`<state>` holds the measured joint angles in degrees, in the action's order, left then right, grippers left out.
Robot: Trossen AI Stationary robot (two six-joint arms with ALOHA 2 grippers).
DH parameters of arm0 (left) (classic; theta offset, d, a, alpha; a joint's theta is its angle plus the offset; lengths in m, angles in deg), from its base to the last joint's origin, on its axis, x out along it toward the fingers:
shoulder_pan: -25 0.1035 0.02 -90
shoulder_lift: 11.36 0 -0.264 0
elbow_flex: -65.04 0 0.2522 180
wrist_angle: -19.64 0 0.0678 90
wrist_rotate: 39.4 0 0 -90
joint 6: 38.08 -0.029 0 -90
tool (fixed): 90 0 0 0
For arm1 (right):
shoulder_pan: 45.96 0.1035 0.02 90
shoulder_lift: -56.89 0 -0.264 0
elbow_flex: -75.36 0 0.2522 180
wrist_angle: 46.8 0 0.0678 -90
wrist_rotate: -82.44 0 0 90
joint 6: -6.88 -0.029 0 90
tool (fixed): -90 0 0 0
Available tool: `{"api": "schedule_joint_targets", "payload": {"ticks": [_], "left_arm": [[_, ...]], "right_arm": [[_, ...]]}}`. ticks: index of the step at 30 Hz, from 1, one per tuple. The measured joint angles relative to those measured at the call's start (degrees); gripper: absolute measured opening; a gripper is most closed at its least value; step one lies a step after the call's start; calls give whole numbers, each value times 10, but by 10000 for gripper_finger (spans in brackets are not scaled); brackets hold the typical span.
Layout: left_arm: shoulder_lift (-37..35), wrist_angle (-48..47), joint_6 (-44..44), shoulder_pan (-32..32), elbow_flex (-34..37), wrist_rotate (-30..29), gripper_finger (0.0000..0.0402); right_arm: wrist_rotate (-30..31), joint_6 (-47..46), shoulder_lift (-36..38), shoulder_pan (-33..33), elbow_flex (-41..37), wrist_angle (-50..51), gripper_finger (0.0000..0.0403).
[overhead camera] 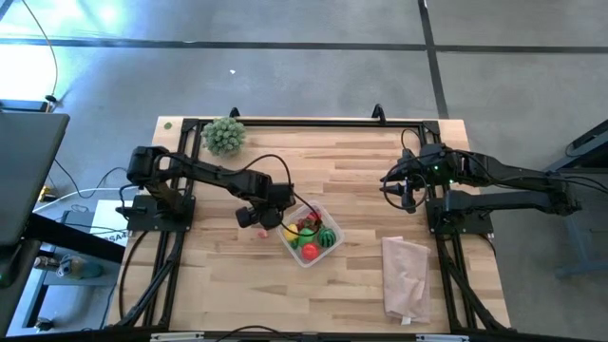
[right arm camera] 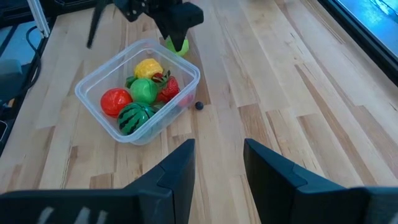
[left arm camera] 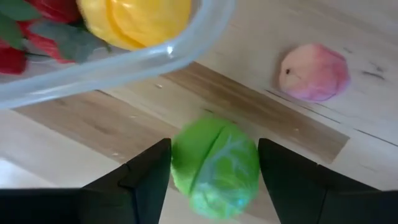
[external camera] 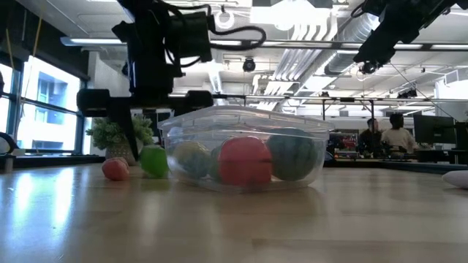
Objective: Pick and placing Produce into tupperware
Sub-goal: Put the green cabbage into the transparent bin
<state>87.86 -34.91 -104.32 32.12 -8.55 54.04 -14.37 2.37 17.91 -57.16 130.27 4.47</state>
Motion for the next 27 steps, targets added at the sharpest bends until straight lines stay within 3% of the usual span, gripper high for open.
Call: {"api": "schedule_joint_targets", "payload": {"ticks": [27], "left_arm": [[4,23,-11,0,31,-2,228]], "right_arm": [[0,0,0,0,0,0,129]]}}
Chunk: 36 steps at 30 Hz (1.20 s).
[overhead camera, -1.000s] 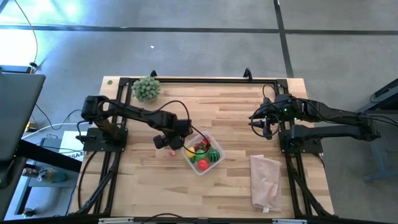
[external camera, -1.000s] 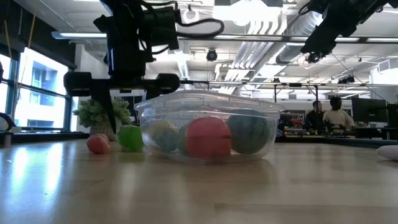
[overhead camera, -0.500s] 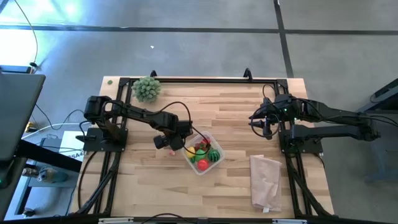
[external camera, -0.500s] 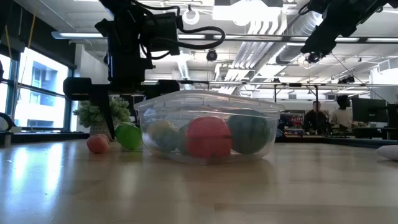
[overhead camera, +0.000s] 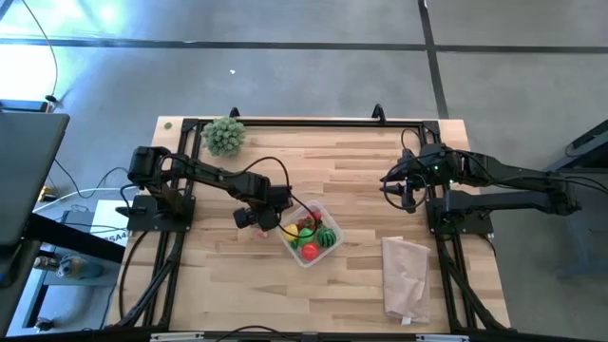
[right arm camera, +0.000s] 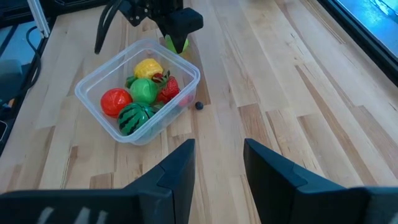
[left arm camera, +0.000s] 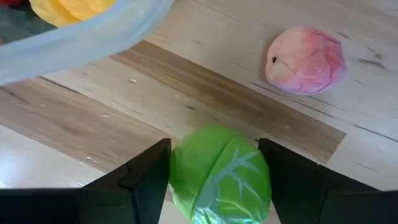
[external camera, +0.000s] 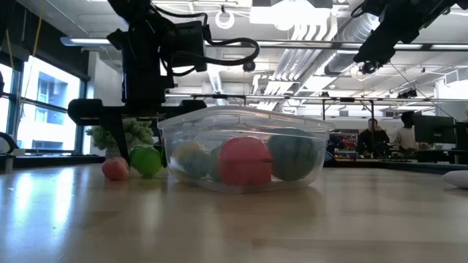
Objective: Pick and placing Produce into tupperware
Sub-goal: Put the green cabbage into the transparent bin
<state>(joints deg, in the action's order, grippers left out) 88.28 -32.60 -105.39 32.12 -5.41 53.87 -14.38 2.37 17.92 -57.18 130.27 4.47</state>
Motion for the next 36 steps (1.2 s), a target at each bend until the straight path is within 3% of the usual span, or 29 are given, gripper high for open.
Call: {"api": "schedule_joint_targets", "payload": {"ticks": [36], "left_arm": [[0,27,6,0,1,-10,228]], "right_arm": [[0,0,0,0,0,0,129]]}}
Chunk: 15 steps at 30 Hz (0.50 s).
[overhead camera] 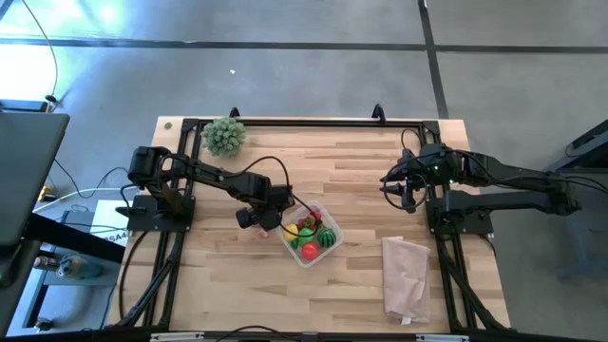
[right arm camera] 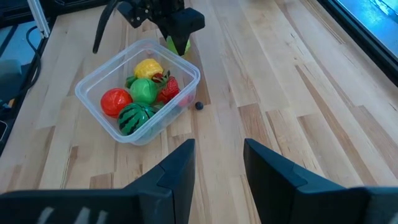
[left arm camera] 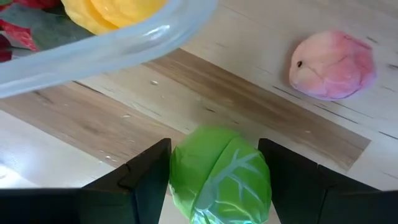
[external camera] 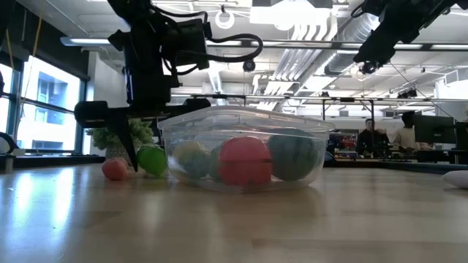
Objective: Pick and placing Produce into tupperware
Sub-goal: Put the green cabbage into the transparent bin
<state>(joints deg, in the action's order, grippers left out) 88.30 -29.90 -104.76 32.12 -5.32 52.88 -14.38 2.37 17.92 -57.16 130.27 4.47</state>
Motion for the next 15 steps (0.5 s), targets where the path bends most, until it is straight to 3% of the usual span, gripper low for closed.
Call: {"api": "schedule_joint_targets", "payload": {"ticks": [7,15], "left_arm": [[0,50,42,0,0,-19,228],[0,146,236,0,0,-39,228]], "right_arm": [[0,0,0,0,0,0,129],[0,0,0,0,0,0,129]]}}
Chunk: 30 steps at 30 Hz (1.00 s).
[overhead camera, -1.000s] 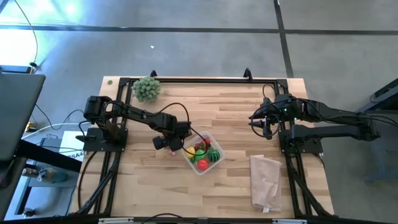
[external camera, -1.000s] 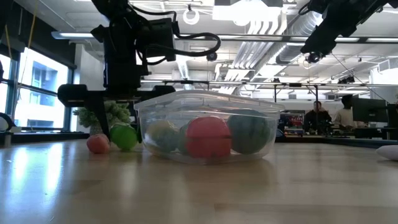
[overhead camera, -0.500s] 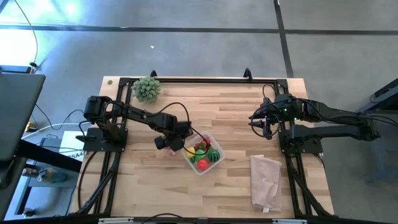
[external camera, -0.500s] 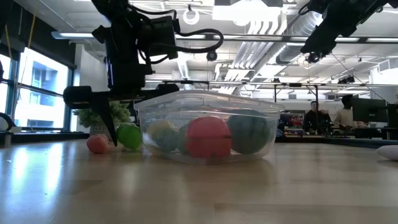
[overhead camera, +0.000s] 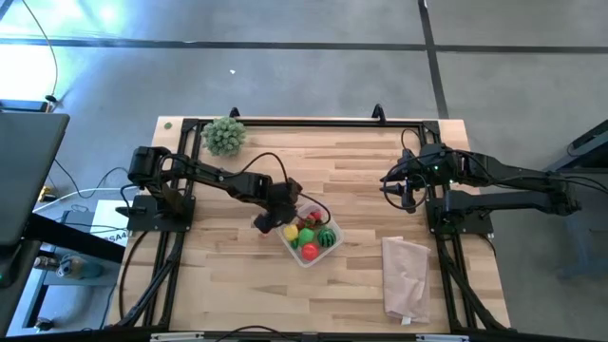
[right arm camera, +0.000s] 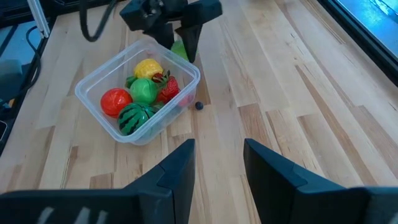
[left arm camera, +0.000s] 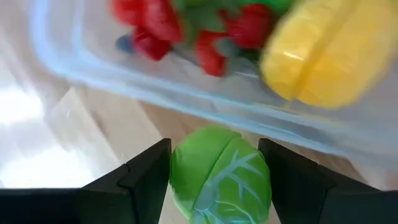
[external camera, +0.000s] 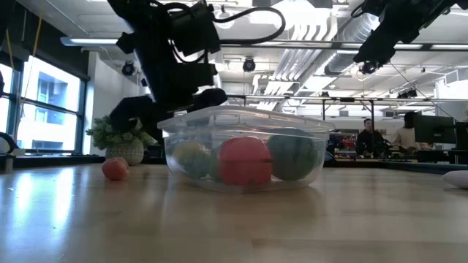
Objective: Pick and placing Produce into tupperware
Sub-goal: Put the green cabbage into the transparent bin
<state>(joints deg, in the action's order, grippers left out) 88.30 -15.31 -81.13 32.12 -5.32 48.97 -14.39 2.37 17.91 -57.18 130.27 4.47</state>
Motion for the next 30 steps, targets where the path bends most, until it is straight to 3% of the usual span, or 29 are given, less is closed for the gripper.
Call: {"api": "schedule_joint_targets", "payload": {"ticks": [5,13,23,30], "left_arm": [[0,14,101,0,0,-31,228],[0,7,194,0,0,-57,227],[-1,-8,263,1,-1,-197,227],[-1,-15,308,1,-1,-221,227]], "right_arm": [[0,0,0,0,0,0,129],[0,0,0,0,0,0,129],[0,0,0,0,0,0,129],[0,0,0,0,0,0,129]]}}
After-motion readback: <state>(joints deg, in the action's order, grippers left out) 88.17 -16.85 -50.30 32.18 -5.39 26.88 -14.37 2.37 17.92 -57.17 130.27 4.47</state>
